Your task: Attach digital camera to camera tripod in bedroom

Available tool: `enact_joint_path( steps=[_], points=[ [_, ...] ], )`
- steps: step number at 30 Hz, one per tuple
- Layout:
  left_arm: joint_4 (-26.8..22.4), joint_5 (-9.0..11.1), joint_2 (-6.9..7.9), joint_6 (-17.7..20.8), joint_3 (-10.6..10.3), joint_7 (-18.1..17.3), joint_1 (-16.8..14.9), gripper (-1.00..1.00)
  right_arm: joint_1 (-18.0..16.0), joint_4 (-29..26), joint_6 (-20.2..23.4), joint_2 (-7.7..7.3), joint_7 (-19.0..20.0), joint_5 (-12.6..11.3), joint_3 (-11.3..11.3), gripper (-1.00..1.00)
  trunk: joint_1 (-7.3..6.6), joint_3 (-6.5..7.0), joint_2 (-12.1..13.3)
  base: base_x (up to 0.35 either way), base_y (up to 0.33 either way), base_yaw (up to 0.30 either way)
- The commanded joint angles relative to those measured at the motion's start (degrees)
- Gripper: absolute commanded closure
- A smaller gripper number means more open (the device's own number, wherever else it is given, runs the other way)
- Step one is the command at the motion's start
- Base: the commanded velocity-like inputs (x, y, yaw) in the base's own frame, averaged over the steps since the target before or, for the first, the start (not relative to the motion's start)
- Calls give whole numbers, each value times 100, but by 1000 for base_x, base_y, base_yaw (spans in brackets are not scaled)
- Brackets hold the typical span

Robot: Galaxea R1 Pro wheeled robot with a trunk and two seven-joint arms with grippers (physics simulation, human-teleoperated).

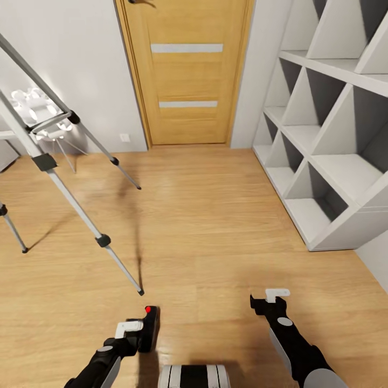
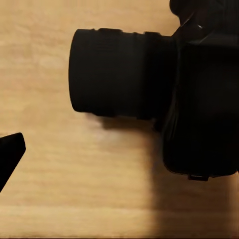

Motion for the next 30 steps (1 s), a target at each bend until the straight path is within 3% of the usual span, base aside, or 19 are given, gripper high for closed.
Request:
enact_joint_path(
  steps=[1, 7, 30],
  points=[
    [-12, 26, -1, 64, -4, 25, 0, -100, -1, -5, 18, 0, -13, 22, -1, -100, 1, -27, -3, 0, 0, 0],
    [-15, -23, -2, 275, -5, 36, -1, -100, -1, -6, 18, 0, -13, 22, -1, -100, 17, -160, -11, 0, 0, 0],
    [-18, -34, -6, 309, -13, 57, -1, -100, -1, -8, 18, -8, 0, 27, -1, -100, 71, -625, -39, 0, 0, 0]
  ],
)
